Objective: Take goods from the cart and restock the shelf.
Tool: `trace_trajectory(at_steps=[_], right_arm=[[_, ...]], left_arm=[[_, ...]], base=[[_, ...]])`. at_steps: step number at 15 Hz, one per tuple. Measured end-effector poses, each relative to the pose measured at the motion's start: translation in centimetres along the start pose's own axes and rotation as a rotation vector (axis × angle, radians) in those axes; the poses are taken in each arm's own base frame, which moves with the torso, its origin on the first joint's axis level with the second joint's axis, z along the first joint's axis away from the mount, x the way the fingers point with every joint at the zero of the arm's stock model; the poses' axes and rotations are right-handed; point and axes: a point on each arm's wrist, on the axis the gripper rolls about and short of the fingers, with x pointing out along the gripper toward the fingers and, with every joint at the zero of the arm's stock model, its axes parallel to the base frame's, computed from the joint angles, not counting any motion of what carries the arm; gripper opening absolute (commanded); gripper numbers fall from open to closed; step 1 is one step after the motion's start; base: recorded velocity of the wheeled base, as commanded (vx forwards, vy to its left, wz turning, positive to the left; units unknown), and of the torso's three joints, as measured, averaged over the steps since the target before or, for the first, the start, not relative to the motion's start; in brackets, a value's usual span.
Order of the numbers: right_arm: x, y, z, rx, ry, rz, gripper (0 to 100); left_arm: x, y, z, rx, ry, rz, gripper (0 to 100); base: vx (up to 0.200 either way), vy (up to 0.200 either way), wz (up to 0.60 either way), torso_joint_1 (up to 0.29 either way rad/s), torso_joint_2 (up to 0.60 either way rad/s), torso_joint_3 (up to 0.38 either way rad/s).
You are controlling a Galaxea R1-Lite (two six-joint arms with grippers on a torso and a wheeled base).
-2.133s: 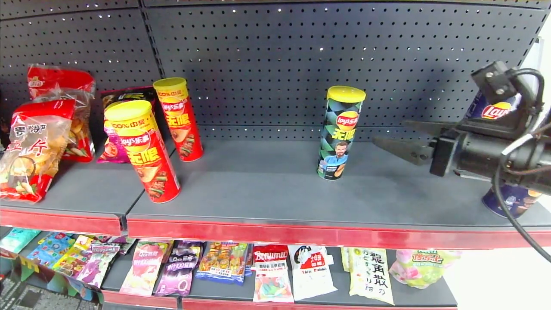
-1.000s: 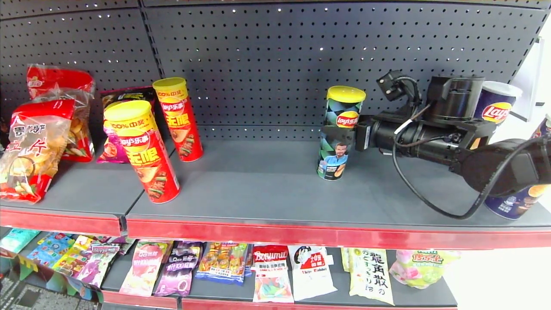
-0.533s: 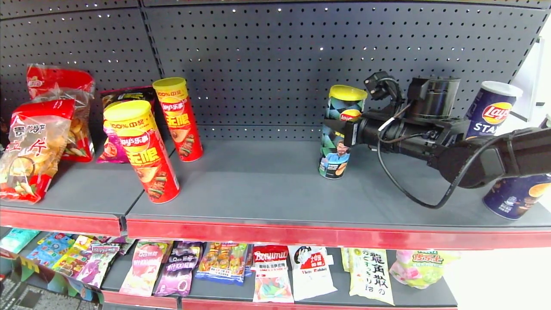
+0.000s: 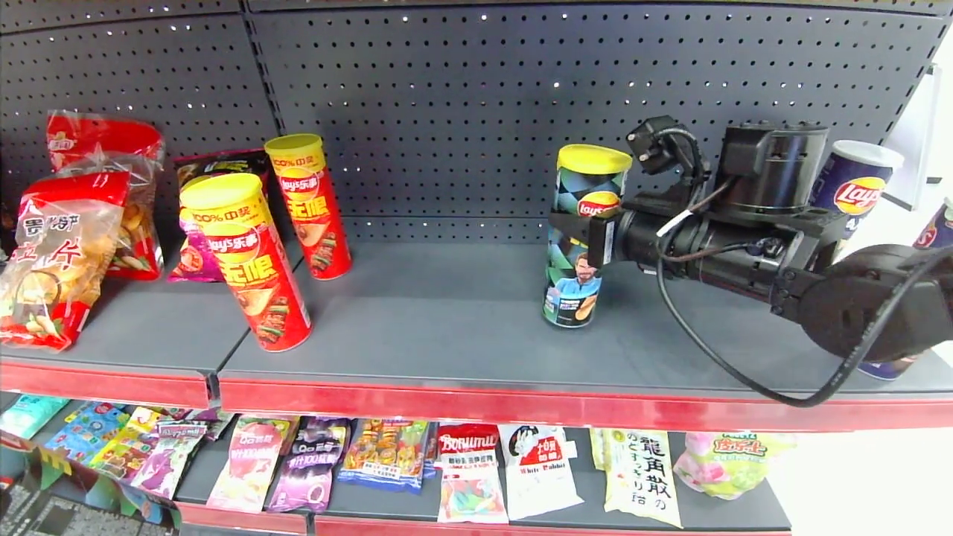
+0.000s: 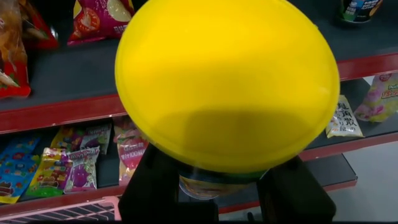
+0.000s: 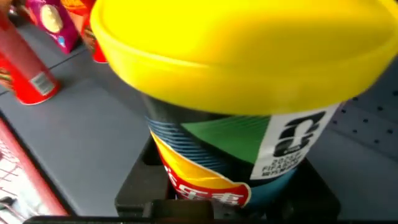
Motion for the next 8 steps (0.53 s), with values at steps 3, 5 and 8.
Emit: trace_trajectory(at_steps=[3, 5, 8], right_arm=[[-2.1, 1.6, -0.6, 0.046, 0.024, -0.019, 0], [-3.0, 2.1, -1.3, 0.048, 0.045, -0.031, 0], [-4.1, 2.9, -1.8, 0.045, 0.064, -0.009, 0]], left_arm=[[0.0, 0.0, 0.0, 0.000, 0.000, -0.001, 0], [-0.1, 0.0, 0.0, 0.001, -0.006, -0.001, 0], [-0.3, -0.1, 0.0, 0.005, -0.019, 0.001, 0]], base=[[0.000, 0.000, 0.00, 0.000, 0.00, 0.000], [0.000, 0.000, 0.00, 0.000, 0.00, 0.000], [0.000, 0.000, 0.00, 0.000, 0.00, 0.000]])
